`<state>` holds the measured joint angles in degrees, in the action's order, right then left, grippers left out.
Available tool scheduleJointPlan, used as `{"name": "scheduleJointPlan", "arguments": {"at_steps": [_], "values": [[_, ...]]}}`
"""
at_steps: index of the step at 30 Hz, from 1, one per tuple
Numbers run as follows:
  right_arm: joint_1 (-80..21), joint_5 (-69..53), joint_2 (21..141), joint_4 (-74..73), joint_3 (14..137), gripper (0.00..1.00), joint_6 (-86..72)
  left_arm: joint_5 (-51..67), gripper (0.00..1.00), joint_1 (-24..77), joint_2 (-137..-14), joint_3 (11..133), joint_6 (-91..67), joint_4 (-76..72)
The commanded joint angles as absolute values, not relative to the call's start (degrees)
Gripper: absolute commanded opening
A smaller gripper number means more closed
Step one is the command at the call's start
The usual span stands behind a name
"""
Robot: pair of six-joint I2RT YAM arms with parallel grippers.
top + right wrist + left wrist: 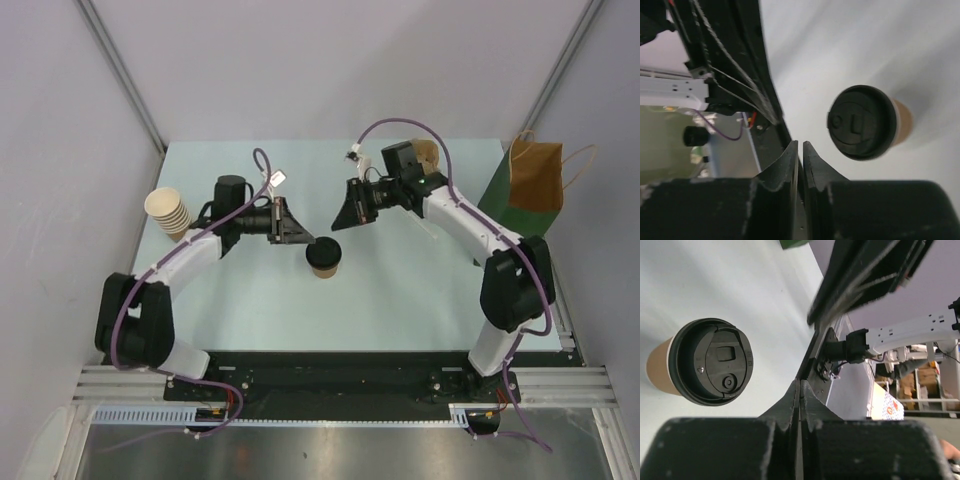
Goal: Pack the takeout coffee
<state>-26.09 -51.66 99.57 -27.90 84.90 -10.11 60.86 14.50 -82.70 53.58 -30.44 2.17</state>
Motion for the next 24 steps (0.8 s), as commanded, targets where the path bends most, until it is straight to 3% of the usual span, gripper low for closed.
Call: {"name": "scheduleJointPlan", "arguments": {"at_steps": [1,24], "values": [[-28.1,-58.9,104.2,-21.2,83.7,0.10,-19.0,63.1,0.00,16.0,-87.1,57.3,-30.8,-1.7],[-27.9,-56.2,117.5,-19.1,78.9,0.00,-20.7,57.0,0.00,18.0,-107.7,58.4,-26.8,3.5]]}}
